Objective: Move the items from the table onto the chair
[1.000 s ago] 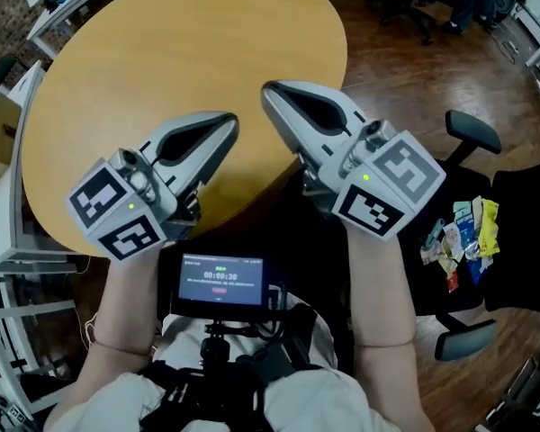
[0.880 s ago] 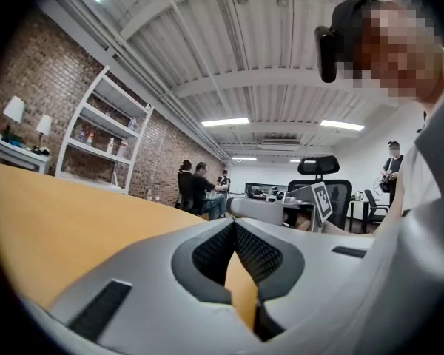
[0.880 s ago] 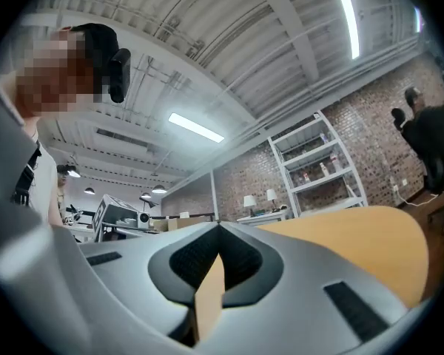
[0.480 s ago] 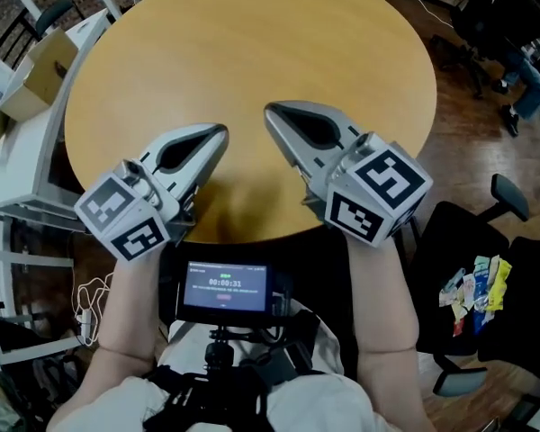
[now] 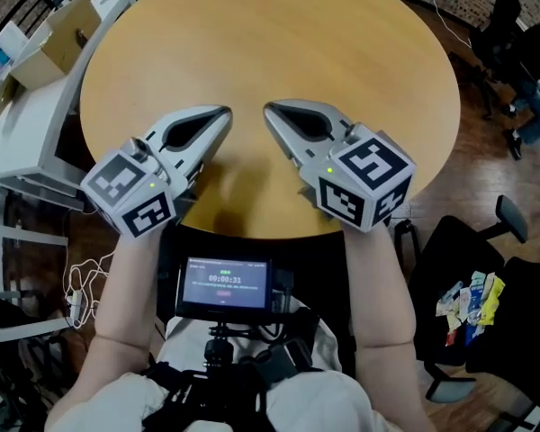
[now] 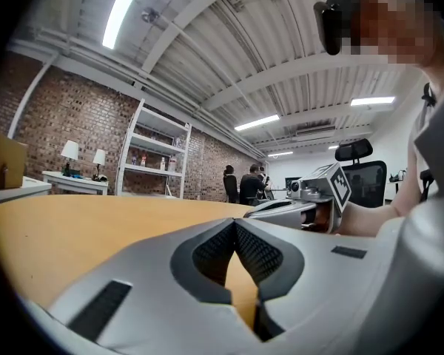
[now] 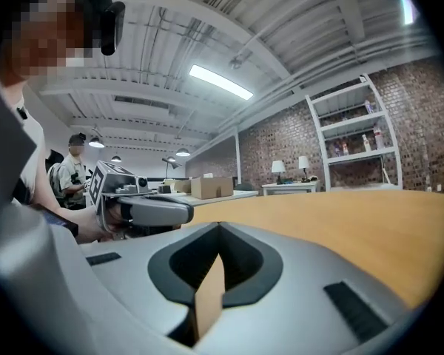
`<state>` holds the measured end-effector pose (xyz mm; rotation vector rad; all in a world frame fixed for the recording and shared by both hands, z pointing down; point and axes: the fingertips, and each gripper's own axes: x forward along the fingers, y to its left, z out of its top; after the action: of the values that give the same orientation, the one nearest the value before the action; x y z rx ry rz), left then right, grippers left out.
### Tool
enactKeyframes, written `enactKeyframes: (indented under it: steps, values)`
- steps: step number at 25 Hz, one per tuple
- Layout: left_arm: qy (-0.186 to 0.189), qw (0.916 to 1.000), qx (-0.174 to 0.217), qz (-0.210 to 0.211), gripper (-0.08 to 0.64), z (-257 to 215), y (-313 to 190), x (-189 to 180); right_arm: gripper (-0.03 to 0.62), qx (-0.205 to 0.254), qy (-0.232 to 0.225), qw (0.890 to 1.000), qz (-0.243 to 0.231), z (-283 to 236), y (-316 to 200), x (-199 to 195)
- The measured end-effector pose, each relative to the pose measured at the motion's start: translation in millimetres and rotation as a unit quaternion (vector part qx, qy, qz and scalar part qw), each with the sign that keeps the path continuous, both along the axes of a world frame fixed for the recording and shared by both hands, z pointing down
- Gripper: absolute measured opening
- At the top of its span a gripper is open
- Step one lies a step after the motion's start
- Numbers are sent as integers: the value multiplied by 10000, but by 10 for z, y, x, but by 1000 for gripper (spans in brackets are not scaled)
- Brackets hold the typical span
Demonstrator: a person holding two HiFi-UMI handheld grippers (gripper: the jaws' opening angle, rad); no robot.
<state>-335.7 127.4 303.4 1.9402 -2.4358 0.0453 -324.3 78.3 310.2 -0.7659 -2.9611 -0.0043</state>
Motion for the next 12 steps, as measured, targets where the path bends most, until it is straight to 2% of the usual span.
enactKeyframes:
  steps: [6,12]
  values:
    - [-57,9999,-97,58,9,19,-56,-54,5,96,212,9997,74,67,-31,-128]
    - [-85,9997,-77,210,9,13,-112,-62,5,85,228,9996,155,77,-50,-184]
